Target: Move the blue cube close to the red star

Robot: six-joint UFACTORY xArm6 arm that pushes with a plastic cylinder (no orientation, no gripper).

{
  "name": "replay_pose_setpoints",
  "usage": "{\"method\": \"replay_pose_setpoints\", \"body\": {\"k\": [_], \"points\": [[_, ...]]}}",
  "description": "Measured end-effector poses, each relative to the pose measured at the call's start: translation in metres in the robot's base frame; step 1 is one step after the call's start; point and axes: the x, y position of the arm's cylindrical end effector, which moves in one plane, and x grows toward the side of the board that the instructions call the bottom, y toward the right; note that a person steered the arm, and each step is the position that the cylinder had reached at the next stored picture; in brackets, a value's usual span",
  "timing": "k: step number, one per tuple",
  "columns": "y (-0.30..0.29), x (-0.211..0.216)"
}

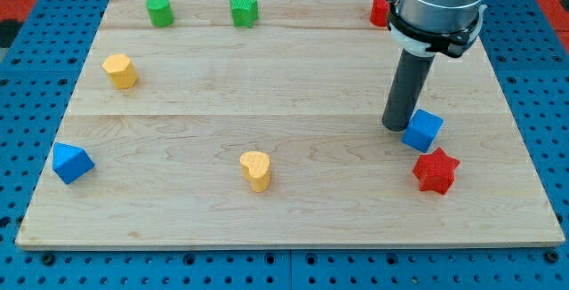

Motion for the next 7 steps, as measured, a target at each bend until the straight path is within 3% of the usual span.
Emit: {"method": "replay_pose_setpoints", "body": {"k": [1, 2, 3, 4, 6, 7], "points": [[0.02, -0.03], [0.09, -0.03], [0.08, -0.006], [0.044, -0.005], [0.038, -0.012], [-0.028, -0.033]]}}
